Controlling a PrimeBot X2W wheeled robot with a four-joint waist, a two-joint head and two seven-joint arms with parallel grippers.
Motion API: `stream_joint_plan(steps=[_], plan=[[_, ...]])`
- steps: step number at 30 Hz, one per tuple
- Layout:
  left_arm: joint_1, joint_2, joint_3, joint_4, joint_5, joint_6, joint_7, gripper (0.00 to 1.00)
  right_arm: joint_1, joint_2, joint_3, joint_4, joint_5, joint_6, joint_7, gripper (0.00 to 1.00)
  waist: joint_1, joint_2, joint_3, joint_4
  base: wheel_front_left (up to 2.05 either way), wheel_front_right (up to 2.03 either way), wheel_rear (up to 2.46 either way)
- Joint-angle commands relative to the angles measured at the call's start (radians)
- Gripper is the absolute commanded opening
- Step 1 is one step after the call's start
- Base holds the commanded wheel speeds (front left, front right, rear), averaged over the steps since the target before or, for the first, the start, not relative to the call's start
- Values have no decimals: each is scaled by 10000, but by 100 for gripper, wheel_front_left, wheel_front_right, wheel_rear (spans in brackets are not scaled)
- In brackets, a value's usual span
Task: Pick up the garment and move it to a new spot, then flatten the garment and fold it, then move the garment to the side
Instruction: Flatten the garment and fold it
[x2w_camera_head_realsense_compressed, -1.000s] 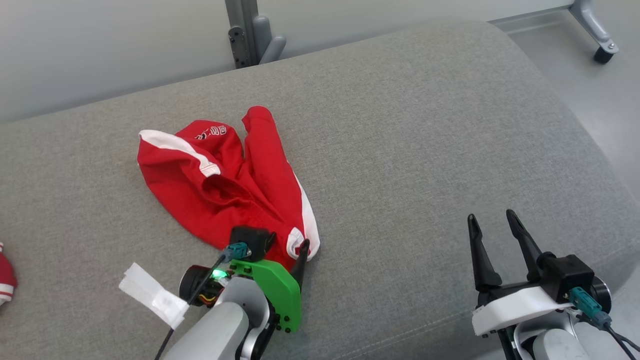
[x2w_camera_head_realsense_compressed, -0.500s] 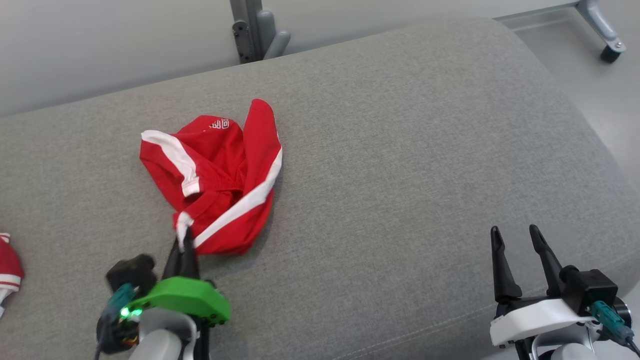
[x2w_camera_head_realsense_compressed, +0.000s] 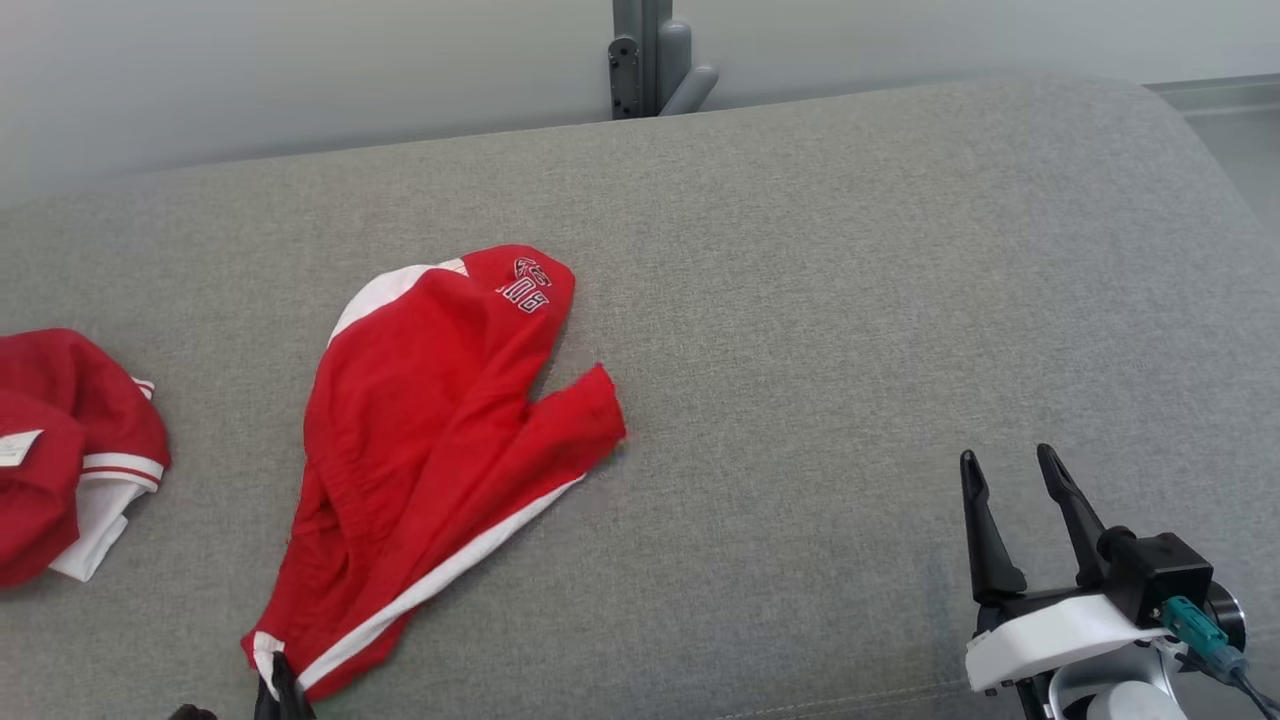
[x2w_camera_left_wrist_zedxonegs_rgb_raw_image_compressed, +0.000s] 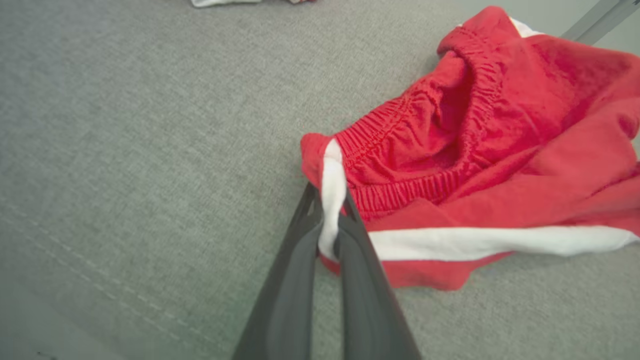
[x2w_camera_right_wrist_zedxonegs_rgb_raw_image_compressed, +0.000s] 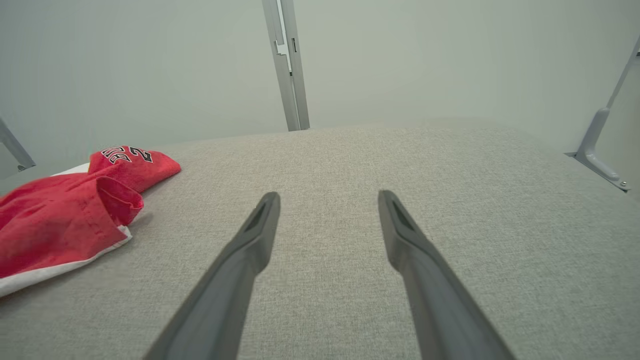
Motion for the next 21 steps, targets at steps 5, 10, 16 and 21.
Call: stream_joint_plan(steps=[5, 10, 16, 21], plan=[[-409, 22, 57, 360, -320, -55, -30, 100, -48, -20, -10, 61, -51, -11, -31, 100, 0, 0, -51, 55, 0, 0, 0], [-73, 61, 685, -843, 953, 54, -29, 100, 58, -18, -16, 43, 49, -11, -31, 100, 0, 0, -66, -88, 0, 0, 0], [-161, 235, -64, -2263, 2206, -184, 112, 100, -17, -20, 0, 47, 112, -11, -31, 100, 0, 0, -31, -300, 0, 0, 0], [-1128, 322, -1795, -2950, 3032, -808, 1293, 100, -194, -20, 177, 31, 151, -11, -31, 100, 0, 0, 135, -617, 0, 0, 0]])
